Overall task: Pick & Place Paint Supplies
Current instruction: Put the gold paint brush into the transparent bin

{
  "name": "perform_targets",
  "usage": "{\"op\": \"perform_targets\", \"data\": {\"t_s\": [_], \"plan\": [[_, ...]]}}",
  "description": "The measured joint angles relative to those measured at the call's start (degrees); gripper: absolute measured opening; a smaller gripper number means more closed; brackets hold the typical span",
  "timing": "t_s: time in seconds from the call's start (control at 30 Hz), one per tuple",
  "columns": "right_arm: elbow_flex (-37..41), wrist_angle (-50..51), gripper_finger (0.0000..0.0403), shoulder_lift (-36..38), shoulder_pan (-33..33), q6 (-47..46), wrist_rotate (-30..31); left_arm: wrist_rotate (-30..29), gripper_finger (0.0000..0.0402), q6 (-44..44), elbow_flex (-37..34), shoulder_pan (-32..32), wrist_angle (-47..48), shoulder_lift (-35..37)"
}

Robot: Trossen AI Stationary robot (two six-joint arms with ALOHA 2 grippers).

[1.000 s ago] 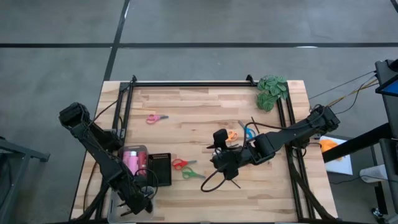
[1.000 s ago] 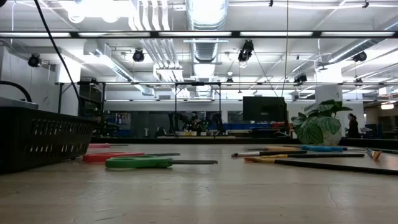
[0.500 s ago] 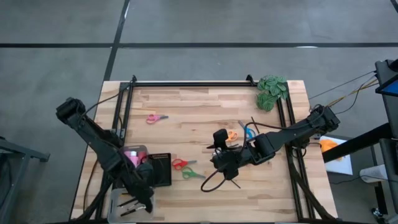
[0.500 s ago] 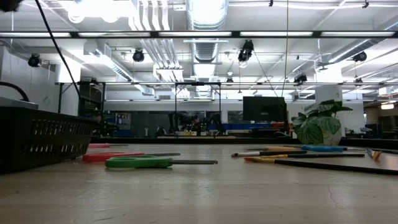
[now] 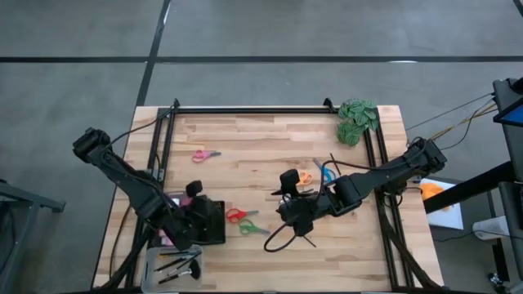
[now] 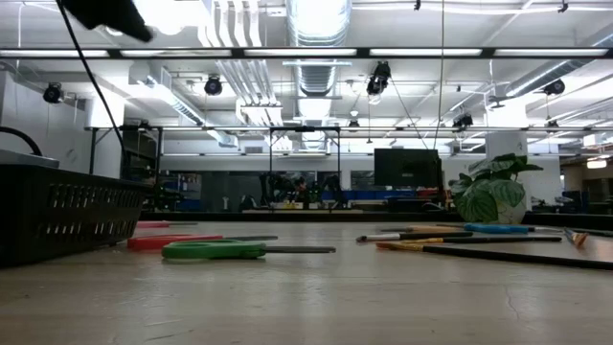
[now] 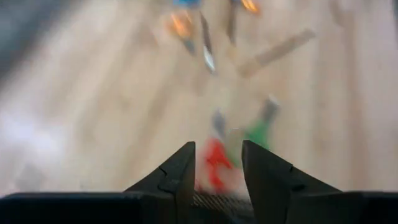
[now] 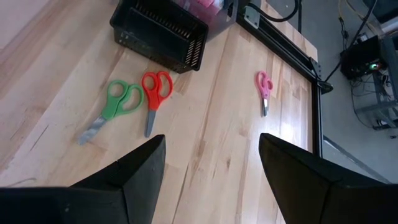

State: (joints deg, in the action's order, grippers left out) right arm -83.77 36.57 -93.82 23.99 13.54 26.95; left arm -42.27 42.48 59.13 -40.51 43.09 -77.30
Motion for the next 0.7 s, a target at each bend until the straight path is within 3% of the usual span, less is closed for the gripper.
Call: {"op": "perform_targets", "data": {"t_s": [0.13,0.27,0.7], "plan": [[0.0,-0.01,0.0257,0.0,0.0,0.06,-0.01,-12.63,0.0134,-9.91,-4.42,0.37,-10.73,0.0],[0.0,-0.03,0.0257,0.0,0.0,0.07,-0.01,-19.46,0.0134,-15.35,-8.0,0.55,-20.43,0.0],[0.0,-0.01,0.0257,0.0,0.0,0.08,-0.01,-19.47,0.0134,-18.93,-9.88,0.52,-24.0,0.0]]}}
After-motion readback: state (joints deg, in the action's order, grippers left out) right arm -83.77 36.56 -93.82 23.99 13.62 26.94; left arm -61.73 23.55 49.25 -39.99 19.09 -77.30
